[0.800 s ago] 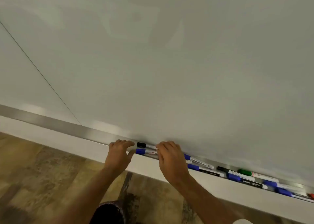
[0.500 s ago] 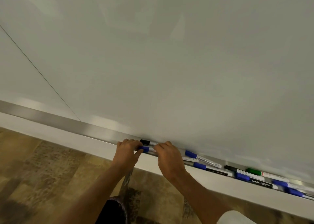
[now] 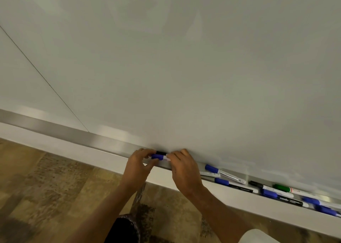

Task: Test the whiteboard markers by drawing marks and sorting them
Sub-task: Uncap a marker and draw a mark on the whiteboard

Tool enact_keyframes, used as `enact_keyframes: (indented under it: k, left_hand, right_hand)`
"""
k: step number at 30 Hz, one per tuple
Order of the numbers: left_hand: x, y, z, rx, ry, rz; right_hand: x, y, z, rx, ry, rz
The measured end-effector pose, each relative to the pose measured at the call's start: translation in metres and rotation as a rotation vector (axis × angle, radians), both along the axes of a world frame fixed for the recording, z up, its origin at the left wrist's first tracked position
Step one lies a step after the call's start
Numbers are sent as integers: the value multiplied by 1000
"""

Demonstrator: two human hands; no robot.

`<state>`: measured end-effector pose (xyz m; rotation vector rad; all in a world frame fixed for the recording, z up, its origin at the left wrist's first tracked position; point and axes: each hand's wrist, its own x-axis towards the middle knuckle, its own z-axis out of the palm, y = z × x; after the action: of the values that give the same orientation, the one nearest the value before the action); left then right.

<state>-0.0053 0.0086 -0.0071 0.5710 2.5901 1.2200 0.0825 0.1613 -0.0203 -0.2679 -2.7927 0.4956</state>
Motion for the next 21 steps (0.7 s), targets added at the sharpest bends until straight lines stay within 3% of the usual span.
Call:
enact_keyframes:
  k: [6,11,14,17,21]
  left_hand:
    - [6,5,51,480,-449,190]
    - [30,25,104,822,-647,135]
    - [45,36,140,933,-681,55]
    - [64,47,177,917,-605,-40]
    - [92,65,224,897,-506,-144]
  right_hand:
    - [3,-3,46,-182,193,-39]
    - [18,-2,97,-467,225,-71]
    - [34,4,137,-637,232,-51]
    - [52,12,179,-789,243,-54]
    - [80,24,228,-777,313,-52]
